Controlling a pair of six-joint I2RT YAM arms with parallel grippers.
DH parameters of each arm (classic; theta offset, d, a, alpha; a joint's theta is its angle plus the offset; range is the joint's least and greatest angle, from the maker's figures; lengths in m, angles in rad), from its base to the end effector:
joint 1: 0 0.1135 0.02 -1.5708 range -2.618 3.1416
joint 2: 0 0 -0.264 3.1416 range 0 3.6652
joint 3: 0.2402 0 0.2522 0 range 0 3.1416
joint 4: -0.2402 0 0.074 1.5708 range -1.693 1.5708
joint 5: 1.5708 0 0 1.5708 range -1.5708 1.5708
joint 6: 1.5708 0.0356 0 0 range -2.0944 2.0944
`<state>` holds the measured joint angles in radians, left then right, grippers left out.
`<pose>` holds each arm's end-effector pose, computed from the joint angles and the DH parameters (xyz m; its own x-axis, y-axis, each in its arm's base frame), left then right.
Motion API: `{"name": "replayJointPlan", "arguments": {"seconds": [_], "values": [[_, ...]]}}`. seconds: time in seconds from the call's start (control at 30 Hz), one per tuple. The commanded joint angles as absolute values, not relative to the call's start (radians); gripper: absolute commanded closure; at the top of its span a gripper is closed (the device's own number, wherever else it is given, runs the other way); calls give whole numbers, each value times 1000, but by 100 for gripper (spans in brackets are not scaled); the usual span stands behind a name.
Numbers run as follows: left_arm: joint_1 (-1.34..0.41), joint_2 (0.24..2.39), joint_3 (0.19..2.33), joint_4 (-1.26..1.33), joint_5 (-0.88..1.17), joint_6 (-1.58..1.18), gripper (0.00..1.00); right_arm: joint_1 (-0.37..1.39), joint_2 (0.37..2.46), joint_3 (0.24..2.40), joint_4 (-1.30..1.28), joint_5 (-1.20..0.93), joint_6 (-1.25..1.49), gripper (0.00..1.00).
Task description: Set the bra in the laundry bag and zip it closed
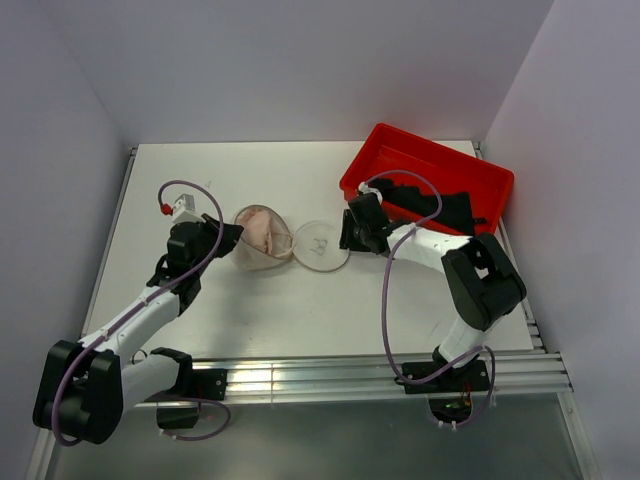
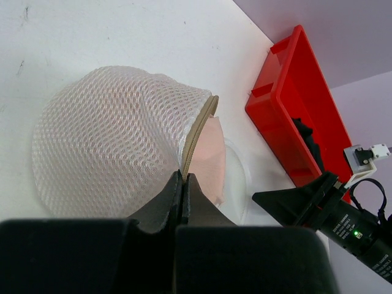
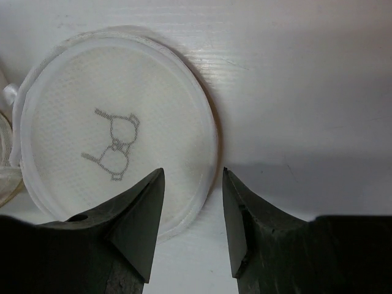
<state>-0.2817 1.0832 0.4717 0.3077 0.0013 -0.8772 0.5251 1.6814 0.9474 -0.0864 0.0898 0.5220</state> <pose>0.2266 -0.0656 0.2224 -0.3984 -0.6852 -0.6097 -0.0425 0.6778 -0.7340 0.3009 0.1706 0.1763 -0.7712 0.1272 -0.6238 -0.0713 0.9564 0.2832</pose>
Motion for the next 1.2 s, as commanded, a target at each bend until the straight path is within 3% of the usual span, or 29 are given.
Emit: {"name": "replayJointPlan", "arguments": {"seconds": [0.0, 0.17, 0.2, 0.27, 0.53, 0.6, 0.63, 0.67, 0.73, 0.93, 1.17], "values": [[-279, 1065, 486, 356, 9, -864, 100, 525, 1667, 951, -81, 124, 509, 50], [-279, 1058, 474, 357, 9, -861, 100, 525, 1684, 945, -71, 117, 522, 54], [-279, 1058, 471, 359, 9, -861, 100, 525, 1693, 945, -68, 103, 523, 61], [-279, 1058, 471, 360, 9, -859, 100, 525, 1707, 951, -64, 84, 531, 63], [-279, 1039, 459, 359, 5, -854, 100, 525, 1744, 969, -66, 92, 528, 61], [-279, 1042, 456, 364, 6, -854, 100, 525, 1758, 980, -66, 84, 526, 66], [-278, 1042, 454, 367, 6, -854, 100, 525, 1762, 982, -58, 80, 526, 75], [-279, 1045, 451, 377, 6, -853, 100, 525, 1767, 983, -55, 62, 525, 90], [-279, 1045, 448, 379, 5, -850, 100, 525, 1776, 983, -29, 48, 532, 100], [-279, 1012, 443, 353, -38, -844, 100, 555, 1568, 880, 126, 44, 522, 100], [-281, 914, 509, 244, -95, -813, 100, 692, 1356, 1090, -44, 124, 433, 100]]}}
